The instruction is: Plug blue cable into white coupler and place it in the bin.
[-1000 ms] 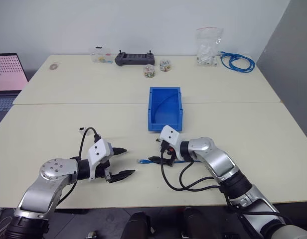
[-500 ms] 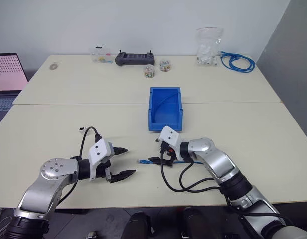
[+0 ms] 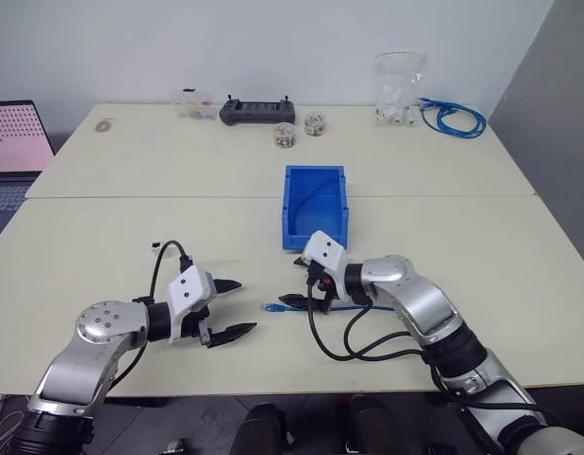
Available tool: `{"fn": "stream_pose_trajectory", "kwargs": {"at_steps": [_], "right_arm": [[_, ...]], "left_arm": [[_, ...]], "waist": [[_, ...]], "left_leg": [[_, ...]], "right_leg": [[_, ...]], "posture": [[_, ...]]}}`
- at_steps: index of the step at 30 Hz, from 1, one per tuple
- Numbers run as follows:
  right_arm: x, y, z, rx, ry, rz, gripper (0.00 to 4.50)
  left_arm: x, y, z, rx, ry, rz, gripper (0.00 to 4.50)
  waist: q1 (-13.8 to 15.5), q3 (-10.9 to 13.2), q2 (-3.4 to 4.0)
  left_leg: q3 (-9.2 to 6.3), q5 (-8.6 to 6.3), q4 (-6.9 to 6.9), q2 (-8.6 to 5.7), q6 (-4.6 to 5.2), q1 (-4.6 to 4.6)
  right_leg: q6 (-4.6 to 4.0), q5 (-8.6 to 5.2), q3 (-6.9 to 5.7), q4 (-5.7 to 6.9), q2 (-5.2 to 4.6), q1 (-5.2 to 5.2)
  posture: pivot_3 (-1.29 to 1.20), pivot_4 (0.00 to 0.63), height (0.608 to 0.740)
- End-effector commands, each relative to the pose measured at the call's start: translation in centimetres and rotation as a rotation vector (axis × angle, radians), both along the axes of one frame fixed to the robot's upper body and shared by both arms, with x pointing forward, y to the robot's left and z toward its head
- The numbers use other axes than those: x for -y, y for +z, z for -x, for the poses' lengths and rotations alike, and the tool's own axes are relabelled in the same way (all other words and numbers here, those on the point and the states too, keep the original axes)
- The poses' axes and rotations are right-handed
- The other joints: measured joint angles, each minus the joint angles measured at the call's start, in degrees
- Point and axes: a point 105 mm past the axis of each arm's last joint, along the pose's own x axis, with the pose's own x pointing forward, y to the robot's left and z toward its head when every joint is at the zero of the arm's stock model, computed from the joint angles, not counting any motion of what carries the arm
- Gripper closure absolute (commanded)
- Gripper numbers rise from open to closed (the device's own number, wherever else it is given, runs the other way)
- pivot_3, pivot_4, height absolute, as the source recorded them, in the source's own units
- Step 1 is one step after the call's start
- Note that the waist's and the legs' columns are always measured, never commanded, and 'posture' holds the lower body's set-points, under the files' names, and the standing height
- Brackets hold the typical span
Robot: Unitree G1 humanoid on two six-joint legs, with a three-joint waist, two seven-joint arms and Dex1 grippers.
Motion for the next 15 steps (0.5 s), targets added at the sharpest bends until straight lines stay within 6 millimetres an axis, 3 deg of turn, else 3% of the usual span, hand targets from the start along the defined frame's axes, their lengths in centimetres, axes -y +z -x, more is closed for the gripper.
{"fn": "stream_pose_trajectory", "kwargs": {"at_steps": [1,11,15], "right_arm": [[0.9,1.8,1.2,-0.007,0.050,-0.036,0.02],[7.6,2.4,7.5,-0.139,0.198,0.030,0.02],[8.4,2.8,7.5,-0.123,0.137,0.022,0.02]], "left_arm": [[0.3,0.3,-0.2,0.039,-0.031,-0.014,0.00],[1.0,-0.4,-1.1,0.049,-0.138,-0.061,0.00],[1.4,-0.8,-1.9,0.056,-0.168,-0.067,0.00]], "waist": [[0.0,0.0,0.00],[0.4,0.0,-0.01],[-0.1,0.0,-0.02]], "left_leg": [[0.00,0.00,0.00,0.00,0.00,0.00],[-0.06,-0.01,0.02,-0.05,0.01,-0.13],[-0.03,0.00,0.03,0.01,0.01,-0.10]], "right_leg": [[0.00,0.00,0.00,0.00,0.00,0.00],[0.03,0.00,-0.07,-0.08,-0.03,0.00],[0.13,-0.06,-0.07,-0.06,0.04,0.00]], "posture": [[0.00,0.150,0.740],[0.00,0.150,0.740],[0.00,0.150,0.740]]}}
